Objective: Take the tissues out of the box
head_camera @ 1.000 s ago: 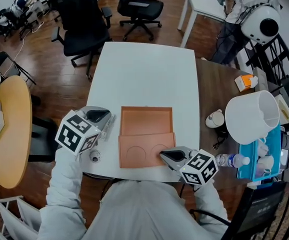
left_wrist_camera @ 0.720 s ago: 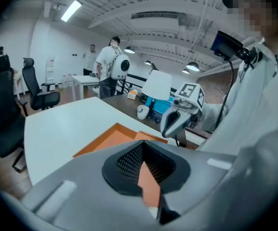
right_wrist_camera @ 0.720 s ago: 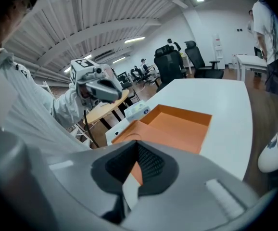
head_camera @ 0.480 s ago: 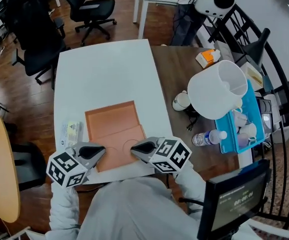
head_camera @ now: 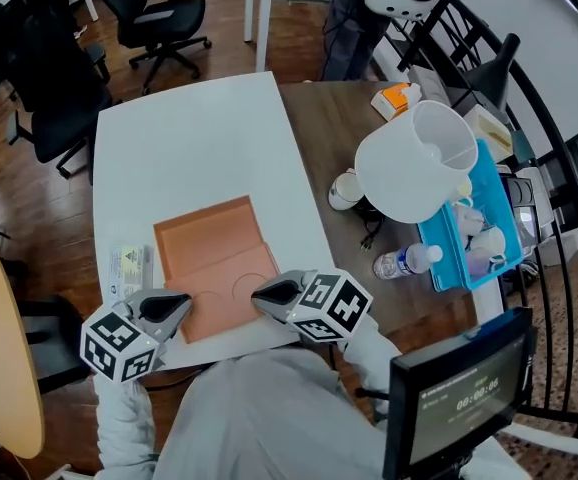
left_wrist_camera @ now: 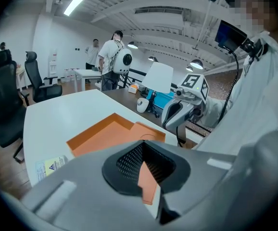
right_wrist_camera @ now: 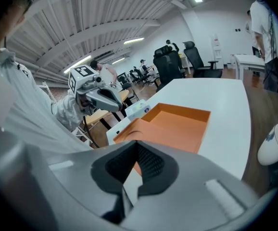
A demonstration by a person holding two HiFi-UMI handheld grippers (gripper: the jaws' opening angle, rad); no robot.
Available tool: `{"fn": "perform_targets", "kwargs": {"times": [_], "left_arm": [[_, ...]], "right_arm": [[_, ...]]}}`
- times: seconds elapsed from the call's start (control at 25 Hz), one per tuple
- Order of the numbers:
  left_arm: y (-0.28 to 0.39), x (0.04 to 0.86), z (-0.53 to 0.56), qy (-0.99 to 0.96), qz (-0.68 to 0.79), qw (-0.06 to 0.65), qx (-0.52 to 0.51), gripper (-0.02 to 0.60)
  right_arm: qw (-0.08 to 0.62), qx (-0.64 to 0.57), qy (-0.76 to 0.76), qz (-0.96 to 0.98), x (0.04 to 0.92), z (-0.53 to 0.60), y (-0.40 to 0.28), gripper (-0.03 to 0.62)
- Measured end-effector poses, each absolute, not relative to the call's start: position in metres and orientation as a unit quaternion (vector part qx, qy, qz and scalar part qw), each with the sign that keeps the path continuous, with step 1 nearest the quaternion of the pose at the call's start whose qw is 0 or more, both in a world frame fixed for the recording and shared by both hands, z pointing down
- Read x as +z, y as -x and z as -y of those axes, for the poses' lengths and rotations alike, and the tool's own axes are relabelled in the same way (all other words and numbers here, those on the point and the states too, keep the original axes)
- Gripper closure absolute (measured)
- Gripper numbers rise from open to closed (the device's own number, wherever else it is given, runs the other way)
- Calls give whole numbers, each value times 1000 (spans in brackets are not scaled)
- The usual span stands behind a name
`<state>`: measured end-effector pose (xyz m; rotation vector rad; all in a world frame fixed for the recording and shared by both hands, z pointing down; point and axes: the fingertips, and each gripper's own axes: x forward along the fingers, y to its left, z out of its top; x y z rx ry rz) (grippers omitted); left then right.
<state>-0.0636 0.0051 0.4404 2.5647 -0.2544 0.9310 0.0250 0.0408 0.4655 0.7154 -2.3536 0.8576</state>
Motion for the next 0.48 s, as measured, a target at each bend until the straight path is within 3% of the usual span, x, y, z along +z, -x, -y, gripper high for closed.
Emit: {"fn": "perform_targets", "kwargs": {"times": [0.48], "left_arm": [[47,455,-4,-913,80,195,350,568]], "right_arm": [[277,330,-281,857,469,-48,-43,591]]}}
